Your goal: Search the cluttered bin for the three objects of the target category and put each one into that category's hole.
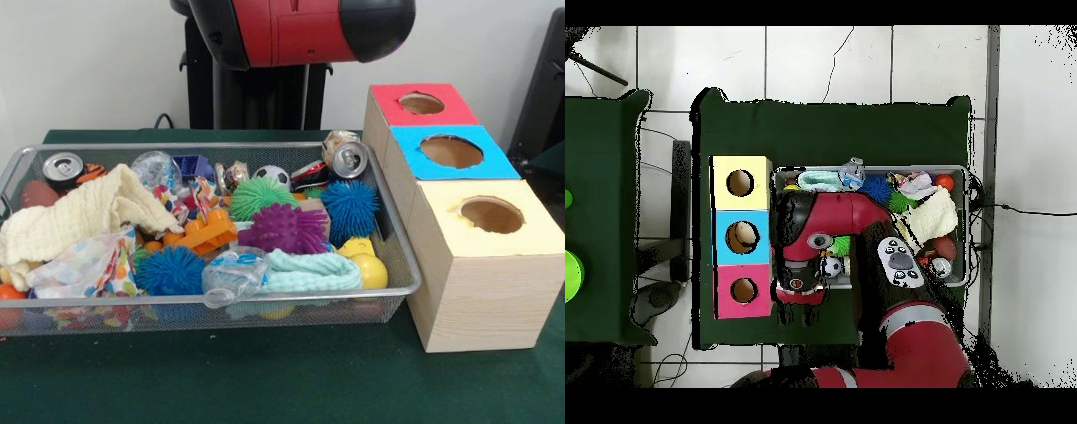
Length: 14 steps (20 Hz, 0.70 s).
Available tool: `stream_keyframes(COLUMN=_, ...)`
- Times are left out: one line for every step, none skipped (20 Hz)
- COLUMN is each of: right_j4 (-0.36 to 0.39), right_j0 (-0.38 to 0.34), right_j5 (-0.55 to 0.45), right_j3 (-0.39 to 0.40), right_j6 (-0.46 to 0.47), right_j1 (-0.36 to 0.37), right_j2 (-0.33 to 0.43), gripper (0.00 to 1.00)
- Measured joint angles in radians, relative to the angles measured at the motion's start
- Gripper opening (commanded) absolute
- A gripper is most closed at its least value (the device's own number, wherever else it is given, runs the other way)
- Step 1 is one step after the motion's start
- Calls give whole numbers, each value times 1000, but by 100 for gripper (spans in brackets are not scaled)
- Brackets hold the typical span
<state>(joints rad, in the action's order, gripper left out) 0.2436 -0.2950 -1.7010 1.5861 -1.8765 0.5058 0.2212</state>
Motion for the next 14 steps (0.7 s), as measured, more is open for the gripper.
stream_keyframes(right_j4=0, right_j0=0, right_j5=4, right_j3=0, right_j6=0, right_j1=1, right_j2=0, gripper=100)
stream_keyframes(right_j4=0, right_j0=0, right_j5=8, right_j3=0, right_j6=0, right_j1=3, right_j2=-1, gripper=100)
stream_keyframes(right_j4=-1, right_j0=0, right_j5=9, right_j3=0, right_j6=0, right_j1=3, right_j2=-1, gripper=100)
stream_keyframes(right_j4=-2, right_j0=1, right_j5=10, right_j3=0, right_j6=0, right_j1=3, right_j2=-1, gripper=100)
stream_keyframes(right_j4=-2, right_j0=1, right_j5=10, right_j3=0, right_j6=0, right_j1=4, right_j2=-2, gripper=100)
stream_keyframes(right_j4=-3, right_j0=2, right_j5=10, right_j3=0, right_j6=0, right_j1=4, right_j2=-3, gripper=100)
stream_keyframes(right_j4=-3, right_j0=2, right_j5=10, right_j3=0, right_j6=0, right_j1=4, right_j2=-4, gripper=100)
stream_keyframes(right_j4=-4, right_j0=3, right_j5=10, right_j3=0, right_j6=0, right_j1=4, right_j2=-5, gripper=100)
stream_keyframes(right_j4=-5, right_j0=4, right_j5=10, right_j3=1, right_j6=0, right_j1=5, right_j2=-7, gripper=100)
stream_keyframes(right_j4=-5, right_j0=4, right_j5=10, right_j3=1, right_j6=0, right_j1=5, right_j2=-8, gripper=100)
stream_keyframes(right_j4=-5, right_j0=6, right_j5=10, right_j3=2, right_j6=0, right_j1=5, right_j2=-11, gripper=100)
stream_keyframes(right_j4=-6, right_j0=7, right_j5=10, right_j3=2, right_j6=0, right_j1=5, right_j2=-13, gripper=100)
stream_keyframes(right_j4=-5, right_j0=7, right_j5=10, right_j3=2, right_j6=0, right_j1=5, right_j2=-14, gripper=100)
stream_keyframes(right_j4=-6, right_j0=9, right_j5=10, right_j3=2, right_j6=0, right_j1=5, right_j2=-16, gripper=100)
